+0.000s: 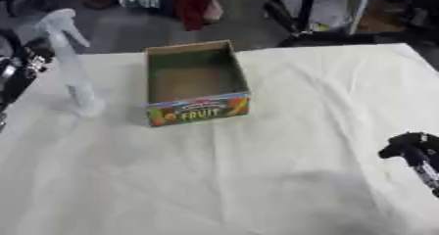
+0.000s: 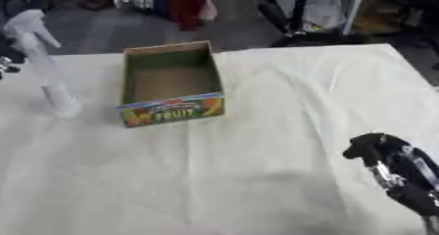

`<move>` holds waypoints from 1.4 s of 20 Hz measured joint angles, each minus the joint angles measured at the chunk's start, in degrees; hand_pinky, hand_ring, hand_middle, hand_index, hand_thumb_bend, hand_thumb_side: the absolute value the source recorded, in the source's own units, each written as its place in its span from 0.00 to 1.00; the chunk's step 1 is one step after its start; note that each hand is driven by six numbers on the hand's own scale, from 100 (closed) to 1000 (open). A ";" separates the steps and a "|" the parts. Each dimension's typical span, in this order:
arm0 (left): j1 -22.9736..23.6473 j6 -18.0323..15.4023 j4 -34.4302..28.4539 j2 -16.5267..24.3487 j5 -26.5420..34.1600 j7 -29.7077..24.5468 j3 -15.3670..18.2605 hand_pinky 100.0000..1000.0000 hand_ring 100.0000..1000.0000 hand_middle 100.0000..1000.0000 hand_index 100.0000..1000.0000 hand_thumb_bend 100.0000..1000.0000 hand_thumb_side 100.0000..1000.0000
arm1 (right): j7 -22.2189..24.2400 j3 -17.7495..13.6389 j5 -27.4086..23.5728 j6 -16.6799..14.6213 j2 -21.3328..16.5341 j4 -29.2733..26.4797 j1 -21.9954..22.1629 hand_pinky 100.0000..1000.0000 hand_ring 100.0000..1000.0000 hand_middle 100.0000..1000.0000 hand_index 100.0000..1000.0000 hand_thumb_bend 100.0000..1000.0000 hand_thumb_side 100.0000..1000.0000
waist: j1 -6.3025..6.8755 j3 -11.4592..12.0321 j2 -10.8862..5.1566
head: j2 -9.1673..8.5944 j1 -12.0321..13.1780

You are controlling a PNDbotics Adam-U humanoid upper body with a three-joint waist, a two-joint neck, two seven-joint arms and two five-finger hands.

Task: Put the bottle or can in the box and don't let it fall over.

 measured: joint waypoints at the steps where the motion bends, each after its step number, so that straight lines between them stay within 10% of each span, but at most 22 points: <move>1: -0.54 -0.38 0.89 0.00 -0.43 0.50 0.00 0.79 0.81 0.73 1.00 0.08 0.99 | 0.04 0.09 -0.01 0.02 0.00 0.00 -0.20 0.63 0.59 0.51 0.67 0.00 0.46 | 0.00 -0.25 0.36 | -0.31 0.17; 20: -6.40 -0.53 5.81 -0.90 -1.73 -0.77 -0.58 0.77 0.77 0.65 0.97 0.00 0.89 | 0.86 0.54 -0.40 0.65 0.53 -0.02 -2.30 0.63 0.59 0.50 0.67 0.00 0.47 | 0.74 -2.90 2.56 | -2.72 2.01; 28: -5.95 -2.96 6.41 -1.71 -4.10 -8.29 -1.79 0.63 0.52 0.36 0.78 0.00 0.36 | 1.08 0.55 -0.45 0.75 0.56 -0.13 -2.33 0.63 0.59 0.50 0.67 0.00 0.46 | 0.67 -2.84 2.56 | -2.72 2.12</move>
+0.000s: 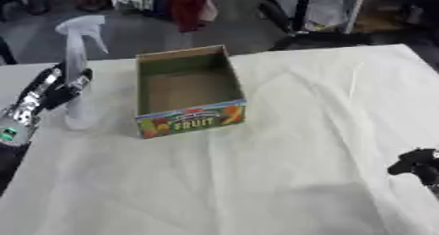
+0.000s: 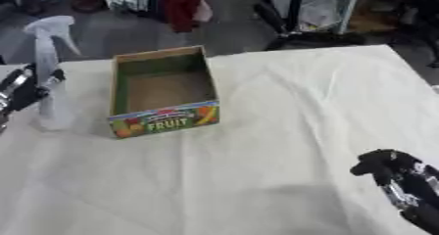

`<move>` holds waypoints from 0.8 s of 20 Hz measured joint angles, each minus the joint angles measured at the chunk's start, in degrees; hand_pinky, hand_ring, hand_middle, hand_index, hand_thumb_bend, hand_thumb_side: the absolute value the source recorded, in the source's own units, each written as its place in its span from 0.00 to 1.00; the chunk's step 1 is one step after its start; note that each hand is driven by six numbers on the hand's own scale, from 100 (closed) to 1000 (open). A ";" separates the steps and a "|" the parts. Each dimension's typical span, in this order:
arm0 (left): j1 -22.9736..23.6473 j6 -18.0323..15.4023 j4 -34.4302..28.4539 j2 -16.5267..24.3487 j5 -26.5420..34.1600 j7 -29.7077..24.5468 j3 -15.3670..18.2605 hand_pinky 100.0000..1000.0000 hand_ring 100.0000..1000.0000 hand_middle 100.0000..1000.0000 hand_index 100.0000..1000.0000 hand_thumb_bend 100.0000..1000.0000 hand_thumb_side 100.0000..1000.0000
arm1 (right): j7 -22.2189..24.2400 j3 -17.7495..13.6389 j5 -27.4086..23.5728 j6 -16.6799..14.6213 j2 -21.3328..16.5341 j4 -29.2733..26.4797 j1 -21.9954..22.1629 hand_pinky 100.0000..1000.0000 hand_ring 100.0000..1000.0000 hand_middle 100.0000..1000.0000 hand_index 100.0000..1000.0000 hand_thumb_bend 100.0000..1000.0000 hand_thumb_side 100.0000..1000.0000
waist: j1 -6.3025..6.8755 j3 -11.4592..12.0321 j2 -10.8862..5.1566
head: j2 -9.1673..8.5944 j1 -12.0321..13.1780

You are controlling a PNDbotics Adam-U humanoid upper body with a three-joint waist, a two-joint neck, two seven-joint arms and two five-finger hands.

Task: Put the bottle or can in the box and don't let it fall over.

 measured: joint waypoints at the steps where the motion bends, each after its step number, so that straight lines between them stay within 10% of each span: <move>1: 0.15 -0.62 0.04 -0.10 0.00 -1.04 -0.04 0.59 0.48 0.31 0.74 0.00 0.25 | 0.01 0.00 0.00 -0.01 0.00 0.00 0.00 0.63 0.59 0.50 0.67 0.00 0.46 | -0.03 0.03 0.00 | 0.00 0.00; 8: 1.28 -2.64 -0.20 -0.36 4.15 -6.85 0.76 0.30 0.19 0.02 0.48 0.00 0.46 | 0.06 0.00 -0.05 -0.06 0.01 0.00 0.01 0.63 0.59 0.50 0.67 0.00 0.46 | -0.35 0.59 -0.01 | 0.01 0.00; 16: 2.35 0.25 -4.79 -0.67 17.71 -10.22 0.85 0.25 0.14 0.00 0.43 0.00 0.60 | 0.06 -0.02 -0.07 -0.06 0.01 0.00 0.05 0.63 0.59 0.50 0.67 0.00 0.46 | -0.62 1.00 -0.04 | 0.08 0.02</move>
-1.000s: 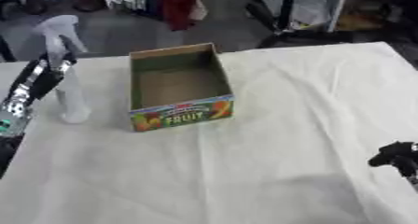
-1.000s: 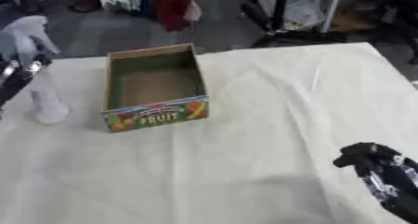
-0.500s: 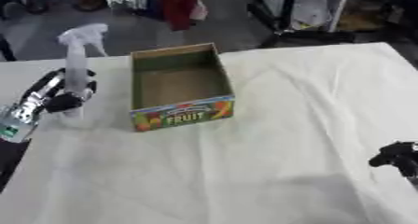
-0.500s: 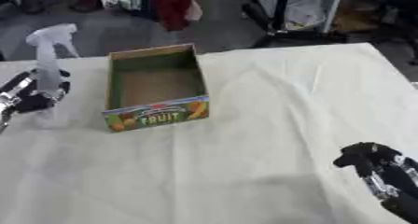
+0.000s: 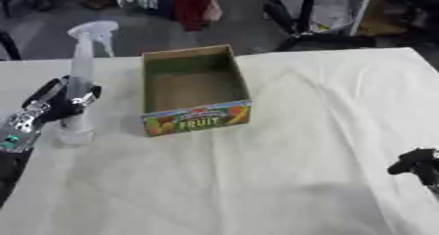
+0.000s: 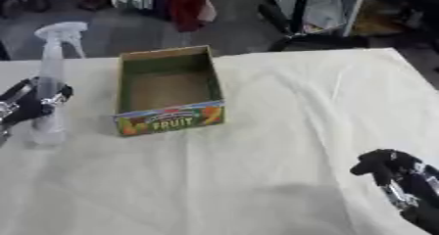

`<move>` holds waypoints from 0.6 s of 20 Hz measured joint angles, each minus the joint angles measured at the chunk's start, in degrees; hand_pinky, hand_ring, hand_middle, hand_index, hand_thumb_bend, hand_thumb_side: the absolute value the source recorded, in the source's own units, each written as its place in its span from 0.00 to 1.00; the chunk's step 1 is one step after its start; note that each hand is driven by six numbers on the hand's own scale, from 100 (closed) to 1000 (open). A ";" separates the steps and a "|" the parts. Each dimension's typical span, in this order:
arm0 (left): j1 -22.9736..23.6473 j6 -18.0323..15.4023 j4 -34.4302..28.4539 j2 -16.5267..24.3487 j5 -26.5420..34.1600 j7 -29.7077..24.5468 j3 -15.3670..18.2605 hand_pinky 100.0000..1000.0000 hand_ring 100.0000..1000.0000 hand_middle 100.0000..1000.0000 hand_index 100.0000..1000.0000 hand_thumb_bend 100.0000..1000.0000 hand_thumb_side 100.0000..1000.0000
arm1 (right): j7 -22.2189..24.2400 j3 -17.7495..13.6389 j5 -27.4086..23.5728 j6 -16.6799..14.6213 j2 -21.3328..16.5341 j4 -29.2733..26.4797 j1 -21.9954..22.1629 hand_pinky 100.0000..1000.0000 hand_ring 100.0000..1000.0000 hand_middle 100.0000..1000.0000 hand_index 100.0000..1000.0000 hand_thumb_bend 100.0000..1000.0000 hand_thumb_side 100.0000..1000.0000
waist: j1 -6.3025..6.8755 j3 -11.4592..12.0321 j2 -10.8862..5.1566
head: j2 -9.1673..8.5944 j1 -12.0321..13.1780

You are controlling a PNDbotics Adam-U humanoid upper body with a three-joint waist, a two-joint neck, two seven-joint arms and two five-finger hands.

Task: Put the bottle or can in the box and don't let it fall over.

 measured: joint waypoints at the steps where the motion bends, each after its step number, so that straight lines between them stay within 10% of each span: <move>1: 0.00 0.91 -1.31 0.14 2.83 -0.92 -0.19 0.25 0.14 0.00 0.43 0.00 0.62 | 0.00 0.00 0.00 0.00 0.00 0.00 0.02 0.63 0.59 0.50 0.67 0.00 0.46 | 0.00 0.05 -0.01 | 0.01 0.00; 12: -1.77 8.41 -13.14 1.28 19.79 -6.72 -3.53 0.28 0.18 0.02 0.46 0.00 0.64 | 0.16 0.36 -0.14 -0.09 0.01 0.00 0.46 0.63 0.59 0.50 0.67 0.00 0.46 | -0.20 -0.99 -0.52 | 0.05 0.83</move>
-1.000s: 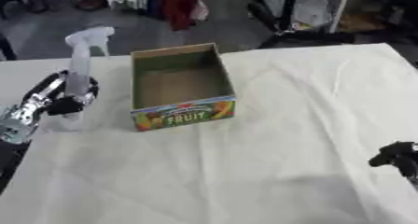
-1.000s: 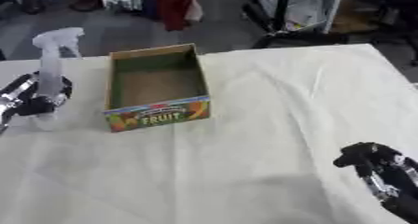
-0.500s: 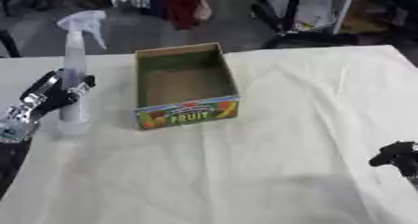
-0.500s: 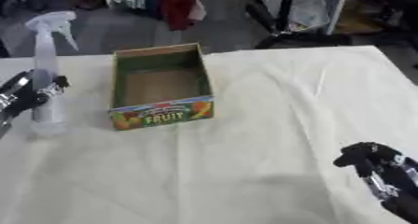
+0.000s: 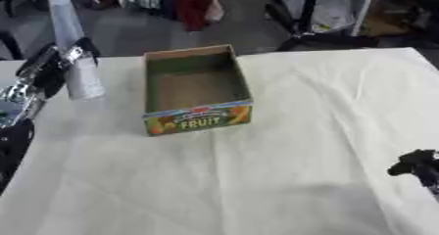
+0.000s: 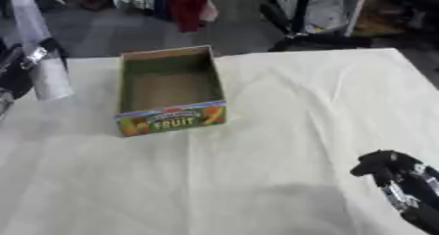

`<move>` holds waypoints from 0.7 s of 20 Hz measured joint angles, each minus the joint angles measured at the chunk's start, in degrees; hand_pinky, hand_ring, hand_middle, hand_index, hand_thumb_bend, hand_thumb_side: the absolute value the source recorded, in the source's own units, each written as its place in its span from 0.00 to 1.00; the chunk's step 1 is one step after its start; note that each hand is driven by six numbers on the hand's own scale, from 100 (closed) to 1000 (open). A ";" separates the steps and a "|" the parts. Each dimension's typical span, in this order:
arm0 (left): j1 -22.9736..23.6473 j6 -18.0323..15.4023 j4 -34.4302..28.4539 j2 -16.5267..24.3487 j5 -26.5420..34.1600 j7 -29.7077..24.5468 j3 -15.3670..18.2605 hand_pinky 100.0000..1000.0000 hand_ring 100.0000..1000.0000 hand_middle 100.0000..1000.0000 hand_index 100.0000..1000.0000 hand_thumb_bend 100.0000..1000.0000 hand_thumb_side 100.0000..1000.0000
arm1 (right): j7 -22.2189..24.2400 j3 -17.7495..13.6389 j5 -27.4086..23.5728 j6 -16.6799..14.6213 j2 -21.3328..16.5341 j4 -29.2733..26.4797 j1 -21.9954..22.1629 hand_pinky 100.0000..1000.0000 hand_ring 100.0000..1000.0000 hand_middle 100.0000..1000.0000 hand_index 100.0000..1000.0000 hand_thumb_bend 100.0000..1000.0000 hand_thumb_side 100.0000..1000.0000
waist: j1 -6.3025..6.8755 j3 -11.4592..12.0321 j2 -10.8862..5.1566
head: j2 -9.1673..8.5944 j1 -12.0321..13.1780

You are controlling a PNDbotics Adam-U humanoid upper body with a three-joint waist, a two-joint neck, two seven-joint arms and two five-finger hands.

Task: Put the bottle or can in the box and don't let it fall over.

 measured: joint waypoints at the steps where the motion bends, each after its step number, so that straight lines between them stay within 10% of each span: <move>1: -1.56 -0.04 -1.21 -0.89 0.71 -0.62 -1.03 0.29 0.18 0.03 0.47 0.00 0.64 | 0.12 0.03 -0.10 -0.03 0.00 0.00 0.01 0.64 0.59 0.50 0.67 0.00 0.46 | -0.02 -0.17 -0.05 | 0.00 0.24; 7: -7.22 0.55 -2.30 -7.74 0.89 -1.70 -5.81 0.35 0.24 0.07 0.50 0.00 0.64 | 0.45 0.38 -0.34 0.09 0.36 0.00 -0.09 0.64 0.59 0.50 0.67 0.00 0.46 | 0.07 -0.63 -0.11 | -0.02 0.68; 14: -8.20 -5.49 3.10 -10.77 -5.55 4.52 -2.99 0.41 0.31 0.14 0.56 0.00 0.59 | 0.89 0.70 -0.62 0.51 0.80 0.00 -0.52 0.64 0.59 0.50 0.67 0.00 0.46 | 0.09 -1.23 -0.16 | -0.06 0.74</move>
